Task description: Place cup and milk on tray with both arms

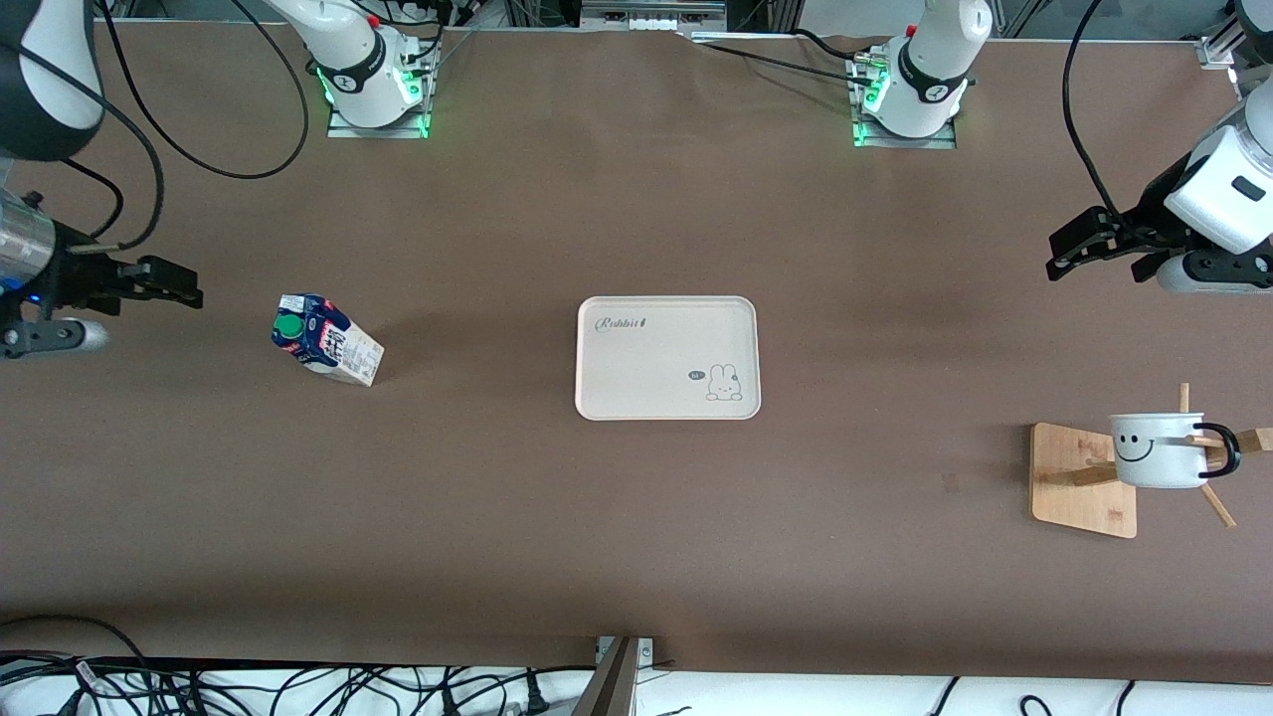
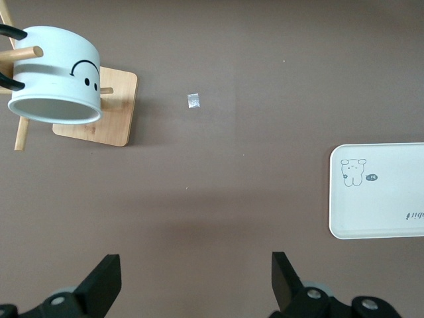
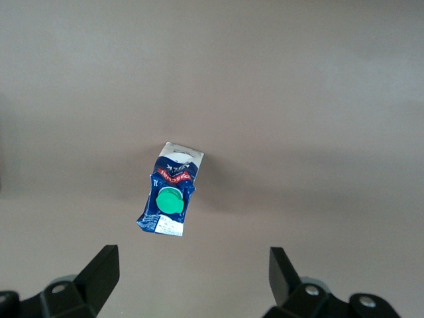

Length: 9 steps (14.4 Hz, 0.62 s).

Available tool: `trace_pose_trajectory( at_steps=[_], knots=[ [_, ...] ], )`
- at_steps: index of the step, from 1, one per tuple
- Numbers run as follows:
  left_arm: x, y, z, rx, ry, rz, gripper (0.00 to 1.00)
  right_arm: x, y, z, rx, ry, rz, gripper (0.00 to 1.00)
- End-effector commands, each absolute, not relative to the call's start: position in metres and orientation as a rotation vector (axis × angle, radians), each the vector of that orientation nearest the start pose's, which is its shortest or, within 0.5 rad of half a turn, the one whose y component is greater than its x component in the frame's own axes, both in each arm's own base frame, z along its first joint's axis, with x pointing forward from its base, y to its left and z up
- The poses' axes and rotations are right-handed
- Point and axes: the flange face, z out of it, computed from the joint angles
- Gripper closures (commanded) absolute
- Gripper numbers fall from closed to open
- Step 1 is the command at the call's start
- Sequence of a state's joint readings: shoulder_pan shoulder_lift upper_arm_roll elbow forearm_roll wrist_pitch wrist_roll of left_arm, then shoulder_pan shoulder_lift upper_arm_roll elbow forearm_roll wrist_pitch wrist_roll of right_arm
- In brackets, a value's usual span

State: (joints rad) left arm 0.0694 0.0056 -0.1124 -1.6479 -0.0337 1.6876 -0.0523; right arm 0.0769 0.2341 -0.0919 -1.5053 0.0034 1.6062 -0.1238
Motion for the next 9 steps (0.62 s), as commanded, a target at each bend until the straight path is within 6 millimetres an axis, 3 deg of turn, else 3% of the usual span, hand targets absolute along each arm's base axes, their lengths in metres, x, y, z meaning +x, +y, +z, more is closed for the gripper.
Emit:
trace_pose_trajectory(
  at_steps=[1, 6, 9],
  knots=[
    [0.561, -0.027, 0.597, -3.157, -0.003, -0.079, 0.0, 0.63, 0.003, 0.493, -3.115, -0.165, 0.271, 0.0],
    [0.572, -0.019, 0.581, -3.148, -0.027, -0.257, 0.0, 0.641, 0.011, 0.452, -3.087, -0.154, 0.319, 0.0],
    [0.577, -0.012, 0.559, -3.139, -0.048, -0.357, 0.0, 0.643, 0.017, 0.427, -3.077, -0.155, 0.324, 0.0]
  ],
)
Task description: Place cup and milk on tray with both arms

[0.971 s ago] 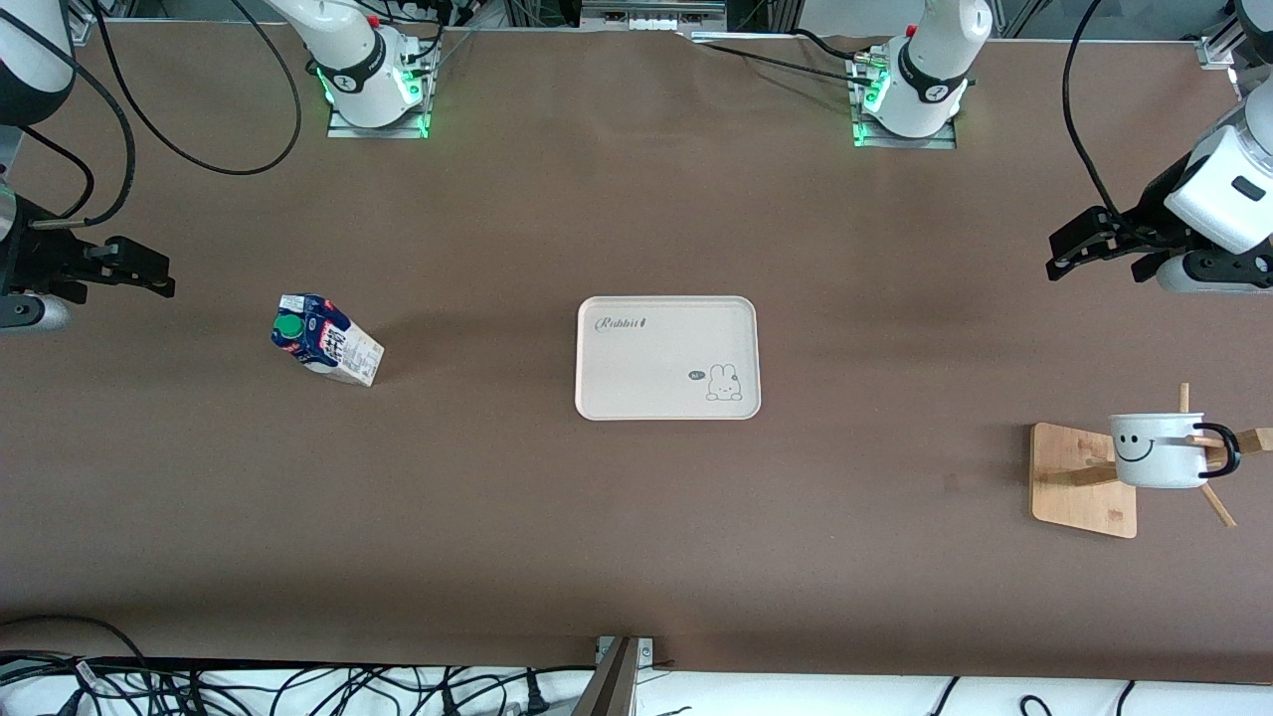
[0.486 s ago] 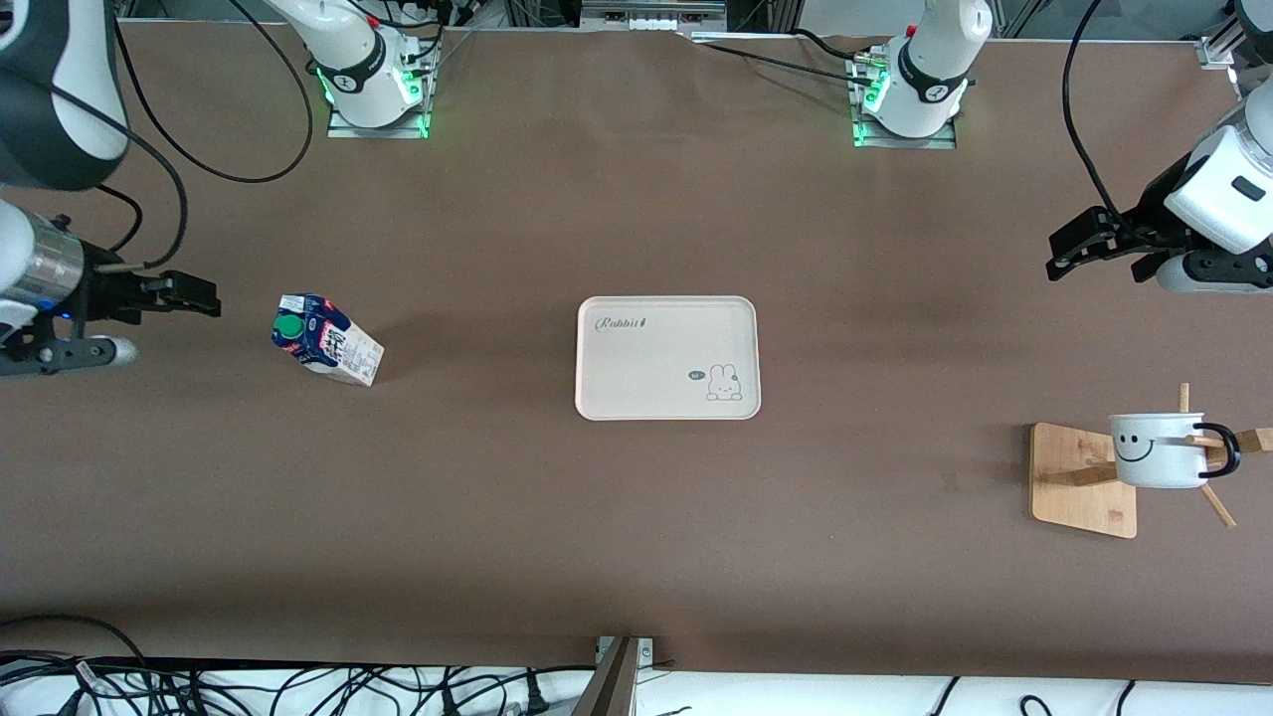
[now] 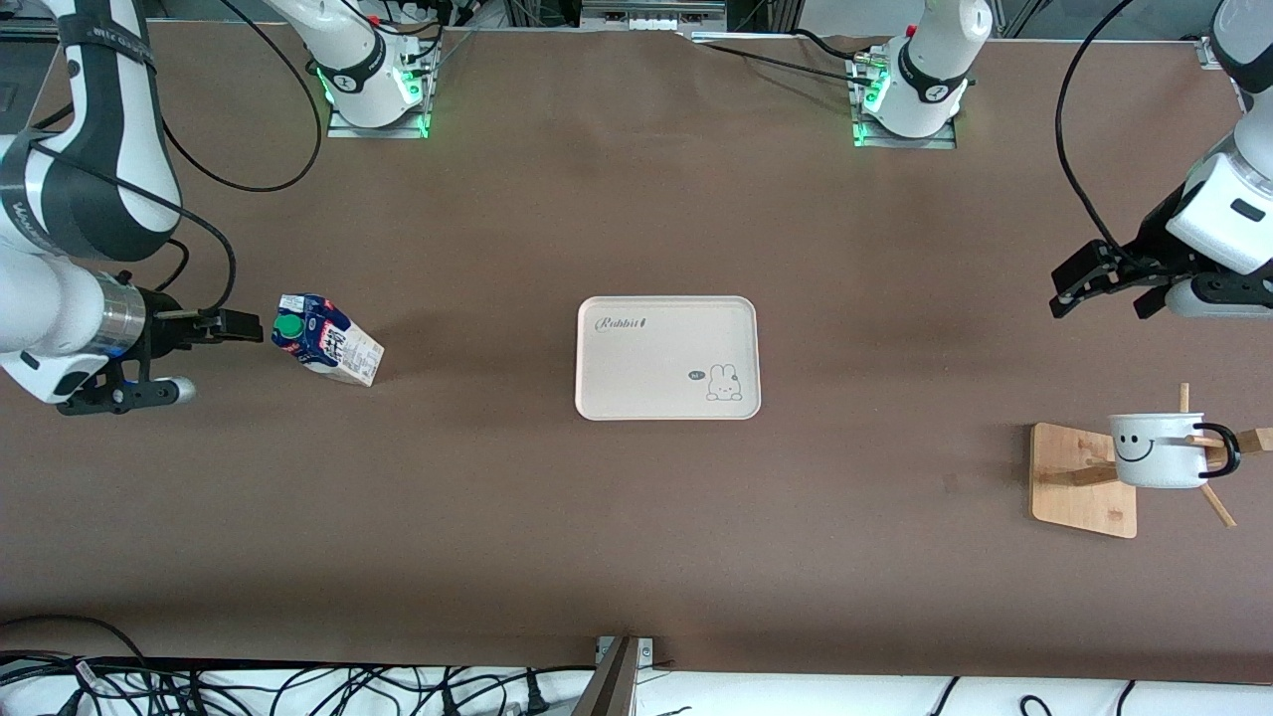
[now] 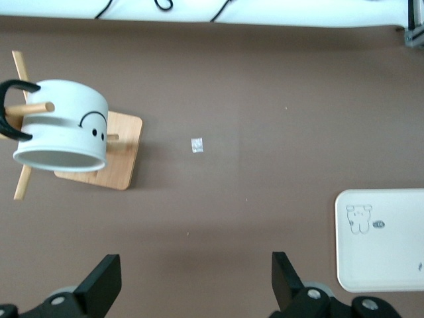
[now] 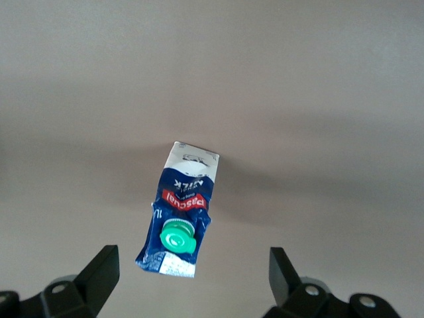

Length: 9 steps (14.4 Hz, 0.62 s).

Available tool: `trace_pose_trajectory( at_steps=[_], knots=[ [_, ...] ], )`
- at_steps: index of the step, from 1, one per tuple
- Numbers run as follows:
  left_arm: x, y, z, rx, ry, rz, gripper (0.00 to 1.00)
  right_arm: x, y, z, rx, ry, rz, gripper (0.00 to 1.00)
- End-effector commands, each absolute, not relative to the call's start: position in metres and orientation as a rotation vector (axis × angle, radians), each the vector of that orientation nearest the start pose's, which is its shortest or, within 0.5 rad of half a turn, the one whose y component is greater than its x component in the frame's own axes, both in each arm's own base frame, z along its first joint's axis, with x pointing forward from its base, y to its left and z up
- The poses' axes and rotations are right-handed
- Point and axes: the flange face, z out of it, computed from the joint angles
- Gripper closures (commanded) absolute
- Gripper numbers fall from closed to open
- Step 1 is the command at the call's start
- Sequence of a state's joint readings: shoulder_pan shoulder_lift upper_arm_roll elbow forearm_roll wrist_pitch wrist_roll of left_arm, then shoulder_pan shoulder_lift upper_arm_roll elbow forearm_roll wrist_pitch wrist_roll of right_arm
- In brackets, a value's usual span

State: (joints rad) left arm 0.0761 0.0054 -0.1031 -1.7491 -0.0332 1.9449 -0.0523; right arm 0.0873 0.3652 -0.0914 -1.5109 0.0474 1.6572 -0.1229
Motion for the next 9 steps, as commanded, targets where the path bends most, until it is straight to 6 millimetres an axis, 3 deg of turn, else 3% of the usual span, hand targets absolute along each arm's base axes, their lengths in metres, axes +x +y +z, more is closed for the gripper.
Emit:
trace_pose_trajectory(
  at_steps=[1, 4, 6, 9],
  knots=[
    [0.578, -0.004, 0.553, -3.132, -0.07, -0.395, 0.0, 0.643, 0.022, 0.42, -3.077, -0.163, 0.312, 0.0],
    [0.578, 0.009, 0.53, -3.123, -0.105, -0.434, 0.0, 0.641, 0.038, 0.402, -3.092, -0.081, 0.302, 0.0],
    [0.575, 0.015, 0.535, -3.12, -0.128, -0.436, 0.0, 0.641, 0.05, 0.399, -3.098, -0.064, 0.299, 0.0],
    [0.569, 0.024, 0.527, -3.126, -0.159, -0.362, 0.0, 0.636, 0.05, 0.386, -3.087, -0.04, 0.339, 0.0]
  ],
)
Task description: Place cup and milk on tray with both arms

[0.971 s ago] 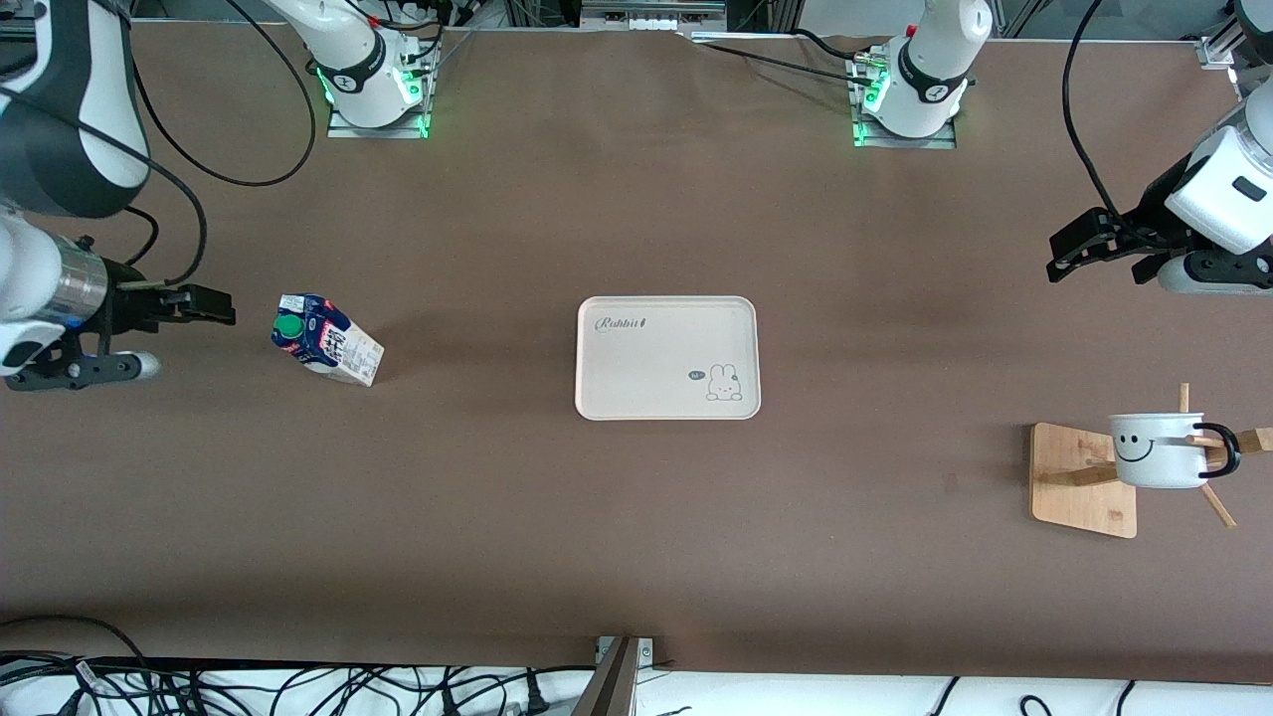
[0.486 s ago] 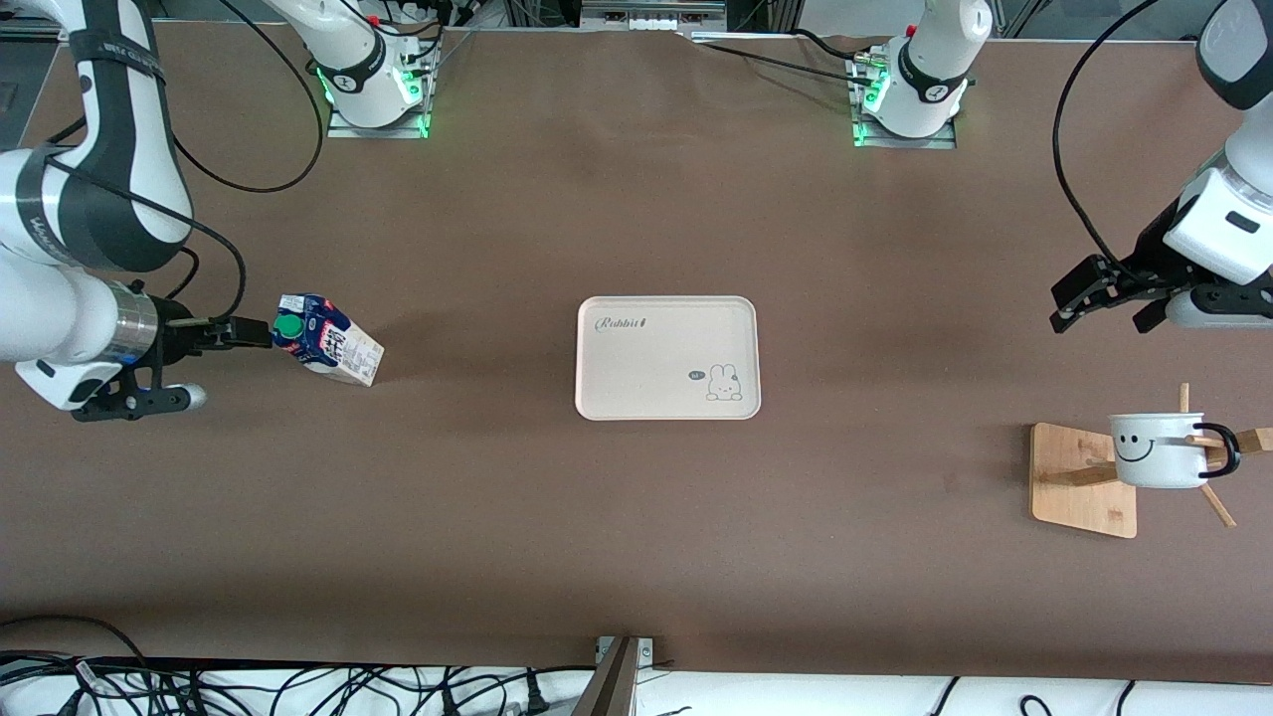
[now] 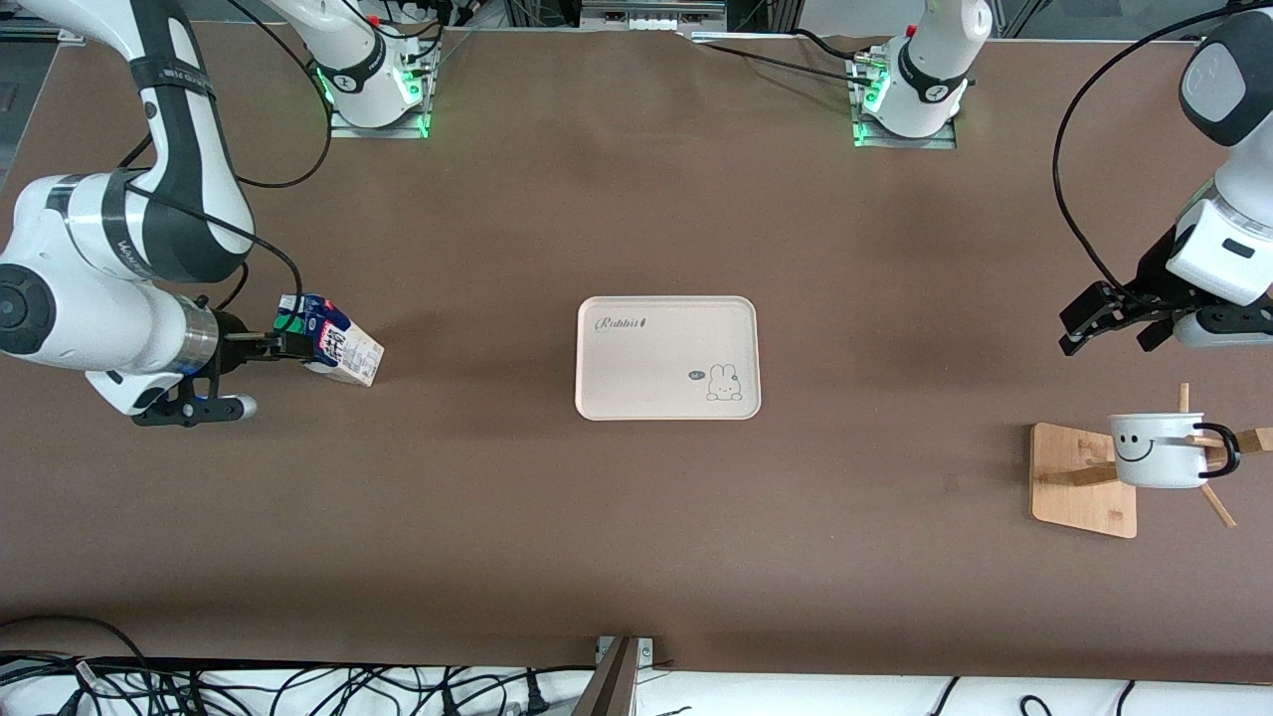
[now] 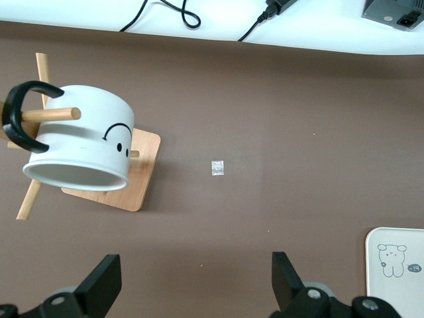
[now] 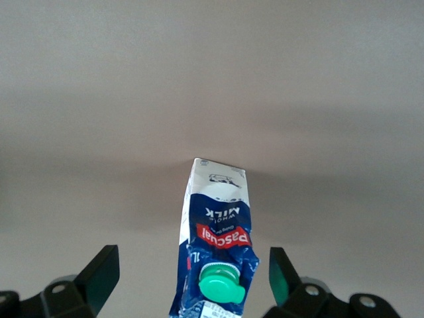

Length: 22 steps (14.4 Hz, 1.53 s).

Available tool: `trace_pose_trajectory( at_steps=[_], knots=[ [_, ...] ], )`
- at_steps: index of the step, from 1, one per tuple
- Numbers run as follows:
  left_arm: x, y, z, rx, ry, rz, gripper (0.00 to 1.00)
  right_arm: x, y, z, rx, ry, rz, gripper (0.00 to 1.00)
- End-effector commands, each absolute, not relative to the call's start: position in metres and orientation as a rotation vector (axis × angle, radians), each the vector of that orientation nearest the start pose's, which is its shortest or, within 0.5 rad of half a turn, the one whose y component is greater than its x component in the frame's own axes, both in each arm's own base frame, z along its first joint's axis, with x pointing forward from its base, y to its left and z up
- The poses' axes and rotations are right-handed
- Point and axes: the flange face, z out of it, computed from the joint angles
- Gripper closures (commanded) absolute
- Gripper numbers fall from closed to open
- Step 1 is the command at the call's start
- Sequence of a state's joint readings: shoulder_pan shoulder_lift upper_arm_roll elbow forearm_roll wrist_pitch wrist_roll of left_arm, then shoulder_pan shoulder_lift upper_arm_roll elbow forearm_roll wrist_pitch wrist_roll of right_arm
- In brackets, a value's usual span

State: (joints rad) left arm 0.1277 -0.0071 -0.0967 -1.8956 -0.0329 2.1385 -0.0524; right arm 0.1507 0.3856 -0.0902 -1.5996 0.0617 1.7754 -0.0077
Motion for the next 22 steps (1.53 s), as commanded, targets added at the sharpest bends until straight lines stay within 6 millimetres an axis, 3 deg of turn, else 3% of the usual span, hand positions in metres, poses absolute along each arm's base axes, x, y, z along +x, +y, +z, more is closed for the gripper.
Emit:
trace_pose_trajectory(
  at_steps=[1, 3, 5, 8, 11, 15, 18, 22],
  knots=[
    [0.565, 0.026, 0.514, -3.13, -0.155, -0.316, 0.0, 0.634, 0.047, 0.382, -3.058, -0.009, 0.351, 0.0],
    [0.562, 0.032, 0.504, -3.129, -0.165, -0.304, 0.0, 0.627, 0.04, 0.372, -3.032, 0.026, 0.394, 0.0],
    [0.556, 0.033, 0.483, -3.113, -0.167, -0.401, 0.0, 0.616, 0.031, 0.365, -3.03, 0.094, 0.441, 0.0],
    [0.538, 0.033, 0.455, -3.085, -0.167, -0.542, 0.0, 0.609, 0.026, 0.37, -3.03, 0.122, 0.46, 0.0],
    [0.527, 0.046, 0.43, -3.027, -0.132, -0.73, 0.0, 0.607, 0.02, 0.372, -3.027, 0.136, 0.471, 0.0],
    [0.528, 0.049, 0.421, -2.977, -0.089, -0.871, 0.0, 0.604, 0.018, 0.365, -3.024, 0.147, 0.5, 0.0],
    [0.537, 0.048, 0.422, -2.892, 0.062, -0.996, 0.0, 0.601, 0.017, 0.358, -3.02, 0.152, 0.521, 0.0],
    [0.543, 0.053, 0.41, -2.874, 0.08, -1.019, 0.0, 0.599, 0.017, 0.352, -3.019, 0.157, 0.528, 0.0]
  ],
)
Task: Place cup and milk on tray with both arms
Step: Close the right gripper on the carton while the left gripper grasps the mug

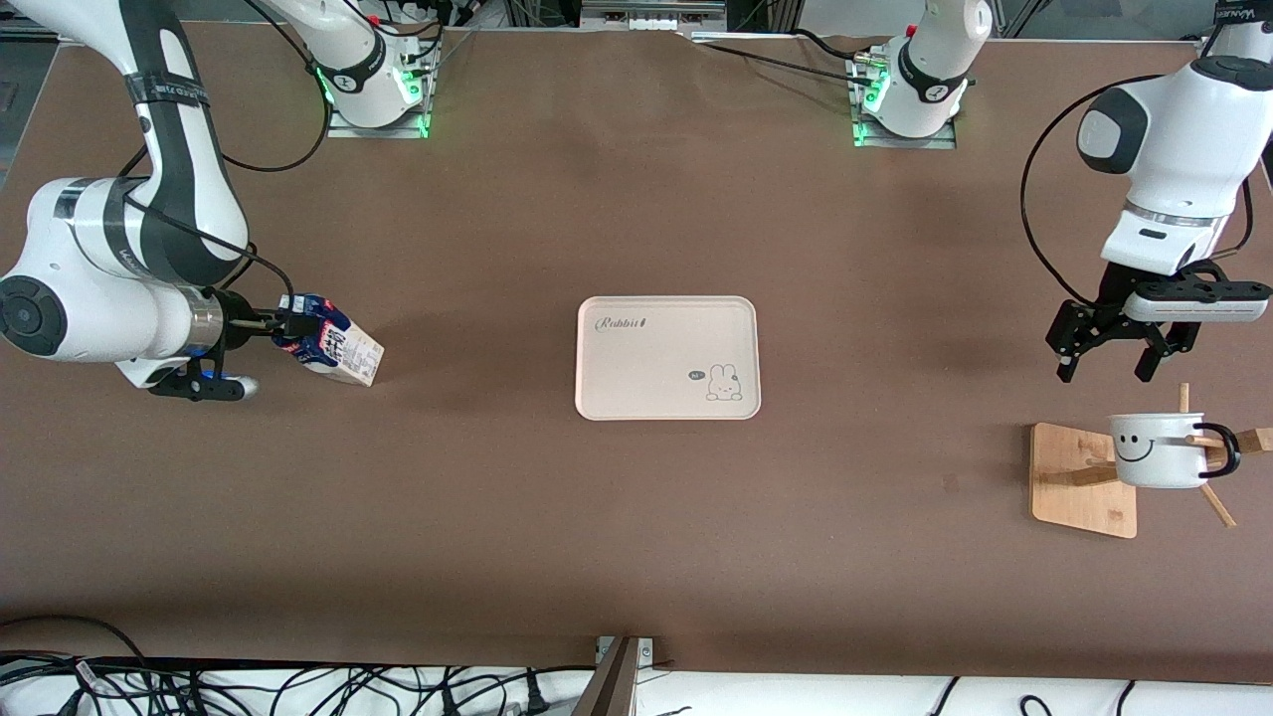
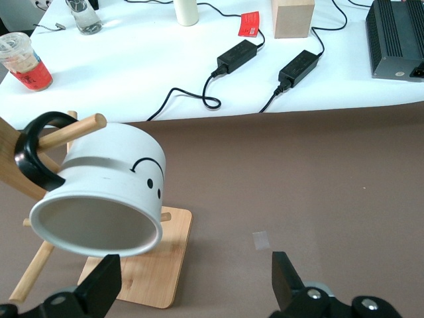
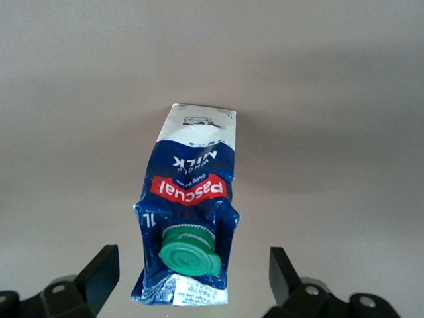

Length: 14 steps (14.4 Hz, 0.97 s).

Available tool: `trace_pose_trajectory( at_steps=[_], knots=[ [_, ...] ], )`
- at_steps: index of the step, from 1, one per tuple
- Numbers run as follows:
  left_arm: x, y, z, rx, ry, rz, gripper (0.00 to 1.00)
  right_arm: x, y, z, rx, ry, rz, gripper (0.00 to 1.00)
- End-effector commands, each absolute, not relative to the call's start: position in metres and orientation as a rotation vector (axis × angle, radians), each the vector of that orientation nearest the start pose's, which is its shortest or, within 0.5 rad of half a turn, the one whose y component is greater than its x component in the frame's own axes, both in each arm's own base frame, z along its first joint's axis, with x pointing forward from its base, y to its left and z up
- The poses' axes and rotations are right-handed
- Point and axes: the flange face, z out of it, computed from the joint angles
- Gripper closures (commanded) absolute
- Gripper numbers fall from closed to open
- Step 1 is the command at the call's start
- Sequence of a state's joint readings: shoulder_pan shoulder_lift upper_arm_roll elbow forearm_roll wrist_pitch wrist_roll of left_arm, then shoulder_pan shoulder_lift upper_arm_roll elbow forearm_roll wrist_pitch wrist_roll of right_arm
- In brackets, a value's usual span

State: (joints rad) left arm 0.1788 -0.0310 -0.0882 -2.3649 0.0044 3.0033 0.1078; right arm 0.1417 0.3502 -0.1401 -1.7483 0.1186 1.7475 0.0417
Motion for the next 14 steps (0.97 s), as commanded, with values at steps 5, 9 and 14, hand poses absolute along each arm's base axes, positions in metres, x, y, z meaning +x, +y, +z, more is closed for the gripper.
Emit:
trace_pose_trajectory(
  at_steps=[5, 9, 14],
  knots=[
    [0.559, 0.061, 0.401, -2.857, 0.088, -1.034, 0.0, 0.6, 0.016, 0.346, -3.019, 0.159, 0.535, 0.0],
    [0.582, 0.068, 0.398, -2.834, 0.148, -1.039, 0.0, 0.603, 0.013, 0.338, -3.015, 0.233, 0.522, 0.0],
    [0.6, 0.071, 0.387, -2.835, 0.161, -1.036, 0.0, 0.605, 0.016, 0.33, -2.966, 0.337, 0.533, 0.0]
  ],
)
